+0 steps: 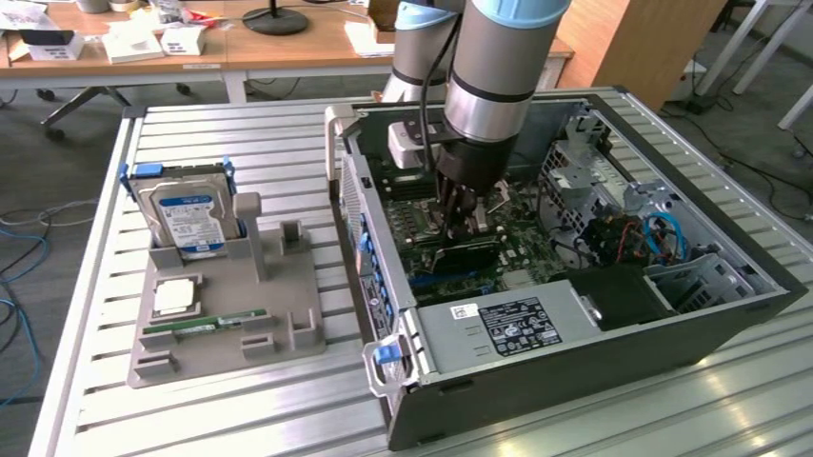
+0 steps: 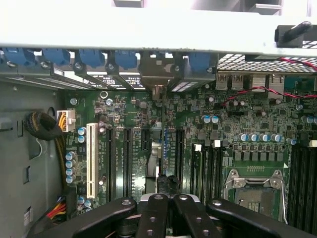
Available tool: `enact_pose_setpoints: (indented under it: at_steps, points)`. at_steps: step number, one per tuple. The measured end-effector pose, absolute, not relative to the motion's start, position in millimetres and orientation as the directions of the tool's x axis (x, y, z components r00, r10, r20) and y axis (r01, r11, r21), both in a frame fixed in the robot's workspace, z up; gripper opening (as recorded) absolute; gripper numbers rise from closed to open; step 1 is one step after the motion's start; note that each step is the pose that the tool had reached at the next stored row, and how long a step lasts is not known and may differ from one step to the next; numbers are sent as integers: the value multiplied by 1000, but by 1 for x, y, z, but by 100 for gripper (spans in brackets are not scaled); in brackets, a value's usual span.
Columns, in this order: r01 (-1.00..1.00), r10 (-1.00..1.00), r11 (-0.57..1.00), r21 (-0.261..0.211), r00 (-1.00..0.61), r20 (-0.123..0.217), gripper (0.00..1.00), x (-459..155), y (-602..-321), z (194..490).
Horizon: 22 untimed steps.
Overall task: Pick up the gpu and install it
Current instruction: 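Press down on the gpu until it lock into place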
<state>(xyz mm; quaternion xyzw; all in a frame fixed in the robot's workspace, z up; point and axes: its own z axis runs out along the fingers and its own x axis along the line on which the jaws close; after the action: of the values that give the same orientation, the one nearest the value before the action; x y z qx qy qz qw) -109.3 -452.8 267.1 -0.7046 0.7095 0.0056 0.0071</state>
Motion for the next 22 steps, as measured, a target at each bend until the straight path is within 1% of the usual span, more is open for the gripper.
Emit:
enact_pose_setpoints:
  at_steps: [22]
  points:
    - [-1000,-1000,7,-3,-7,-18,11,-112,-452,267]
